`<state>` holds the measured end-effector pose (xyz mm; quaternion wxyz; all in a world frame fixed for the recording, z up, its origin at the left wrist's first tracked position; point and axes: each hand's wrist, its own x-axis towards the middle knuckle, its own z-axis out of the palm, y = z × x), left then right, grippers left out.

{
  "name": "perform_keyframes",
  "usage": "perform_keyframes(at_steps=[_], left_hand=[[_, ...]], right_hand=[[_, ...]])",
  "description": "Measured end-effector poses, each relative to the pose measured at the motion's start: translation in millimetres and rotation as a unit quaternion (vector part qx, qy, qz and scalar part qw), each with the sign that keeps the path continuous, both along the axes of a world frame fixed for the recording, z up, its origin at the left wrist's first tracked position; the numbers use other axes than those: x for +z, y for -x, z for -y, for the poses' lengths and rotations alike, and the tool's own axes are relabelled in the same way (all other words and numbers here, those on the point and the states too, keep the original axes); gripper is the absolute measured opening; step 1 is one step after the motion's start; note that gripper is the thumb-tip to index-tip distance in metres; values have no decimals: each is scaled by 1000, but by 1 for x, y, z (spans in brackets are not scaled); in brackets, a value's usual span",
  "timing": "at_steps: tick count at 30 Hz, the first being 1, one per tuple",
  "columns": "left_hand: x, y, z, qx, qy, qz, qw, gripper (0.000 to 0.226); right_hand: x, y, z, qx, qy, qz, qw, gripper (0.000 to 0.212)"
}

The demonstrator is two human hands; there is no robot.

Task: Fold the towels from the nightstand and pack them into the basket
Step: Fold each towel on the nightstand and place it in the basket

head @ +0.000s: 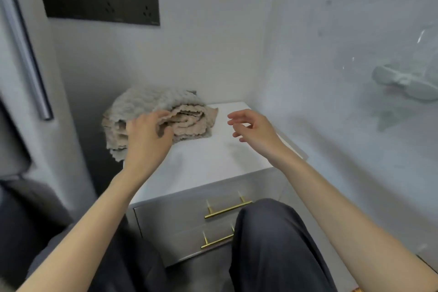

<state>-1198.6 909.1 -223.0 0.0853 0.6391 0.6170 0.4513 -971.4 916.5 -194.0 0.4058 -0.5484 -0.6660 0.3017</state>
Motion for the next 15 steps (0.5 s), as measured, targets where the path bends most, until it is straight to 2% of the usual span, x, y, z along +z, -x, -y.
perform_keyframes(at_steps=[4, 7, 11, 15], left_hand=[[-15, 14, -22, 99, -29, -84, 991, 46], [-22, 21, -38, 134, -38, -125, 982, 43], [-25, 34, -53, 169, -70, -137, 974, 26], [-17, 31, -59, 170, -106, -106, 974, 18]], right_hand=[[2, 33, -32, 25, -12, 9, 1000, 23], [3, 51, -51, 37, -36, 20, 998, 25], [1, 69, -76, 47, -64, 41, 996, 27], [-3, 88, -91, 63, -91, 74, 991, 34]])
